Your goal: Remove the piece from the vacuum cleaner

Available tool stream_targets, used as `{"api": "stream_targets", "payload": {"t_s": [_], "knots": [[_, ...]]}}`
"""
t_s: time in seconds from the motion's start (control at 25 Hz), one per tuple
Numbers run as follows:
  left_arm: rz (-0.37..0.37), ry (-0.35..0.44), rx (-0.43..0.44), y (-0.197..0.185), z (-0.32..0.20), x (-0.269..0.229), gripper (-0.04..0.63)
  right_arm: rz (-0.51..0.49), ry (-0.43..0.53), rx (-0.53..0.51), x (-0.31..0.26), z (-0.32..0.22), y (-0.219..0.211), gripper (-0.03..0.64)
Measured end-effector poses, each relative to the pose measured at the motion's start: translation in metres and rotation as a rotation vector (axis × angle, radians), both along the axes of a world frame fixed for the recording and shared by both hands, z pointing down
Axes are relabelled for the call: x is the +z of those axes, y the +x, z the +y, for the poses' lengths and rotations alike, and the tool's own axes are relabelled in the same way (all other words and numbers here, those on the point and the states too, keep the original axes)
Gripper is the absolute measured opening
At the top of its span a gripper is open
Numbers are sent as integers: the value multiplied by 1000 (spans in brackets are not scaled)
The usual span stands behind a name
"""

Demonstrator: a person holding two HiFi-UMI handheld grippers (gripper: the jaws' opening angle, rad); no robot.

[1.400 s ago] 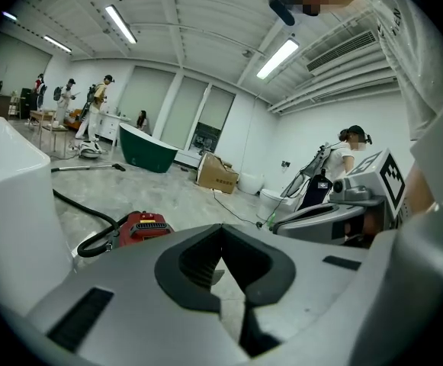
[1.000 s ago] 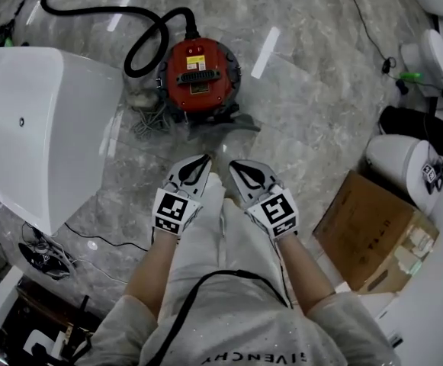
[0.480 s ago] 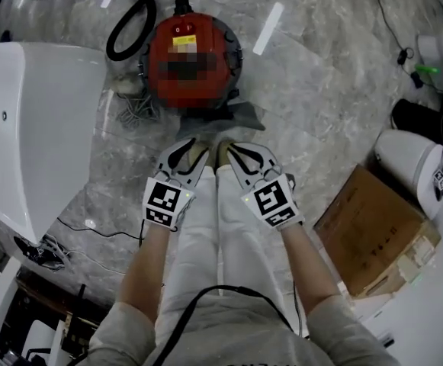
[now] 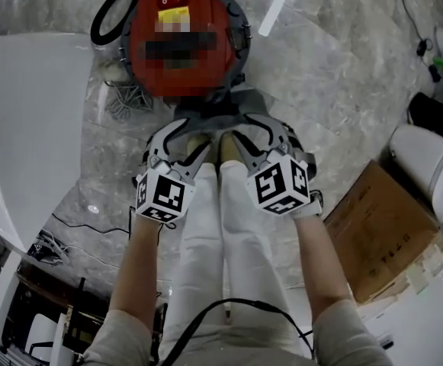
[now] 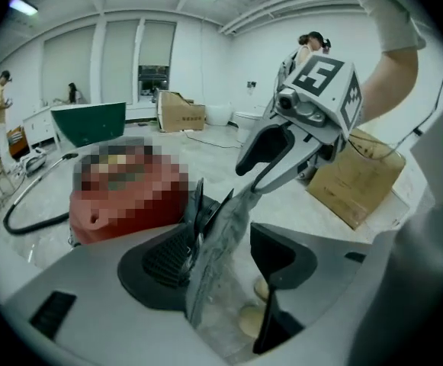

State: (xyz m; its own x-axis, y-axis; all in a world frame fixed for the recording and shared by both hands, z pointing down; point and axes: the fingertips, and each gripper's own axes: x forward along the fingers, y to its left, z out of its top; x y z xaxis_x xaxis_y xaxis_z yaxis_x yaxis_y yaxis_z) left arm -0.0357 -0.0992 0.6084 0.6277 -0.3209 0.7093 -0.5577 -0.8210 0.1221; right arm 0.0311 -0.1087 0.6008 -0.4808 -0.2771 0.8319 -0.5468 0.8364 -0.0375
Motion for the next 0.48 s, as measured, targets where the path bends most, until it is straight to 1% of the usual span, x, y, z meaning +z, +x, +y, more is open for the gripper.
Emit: {"api": "stream_targets", "payload": {"t_s": [0.12,0.2,0.32,0.48], "knots": [[-31,19,97,12,5,11,279,109,-31,-146,25,7,-1,203],[-75,35,155,17,9,23,304,174,-35,-225,41,7,1,232],[-155,73,207,19,11,36,318,224,19,-310,51,4,-1,238],[-264,117,255,18,7,49,319,238,118,-362,51,-2,-4,238]]}}
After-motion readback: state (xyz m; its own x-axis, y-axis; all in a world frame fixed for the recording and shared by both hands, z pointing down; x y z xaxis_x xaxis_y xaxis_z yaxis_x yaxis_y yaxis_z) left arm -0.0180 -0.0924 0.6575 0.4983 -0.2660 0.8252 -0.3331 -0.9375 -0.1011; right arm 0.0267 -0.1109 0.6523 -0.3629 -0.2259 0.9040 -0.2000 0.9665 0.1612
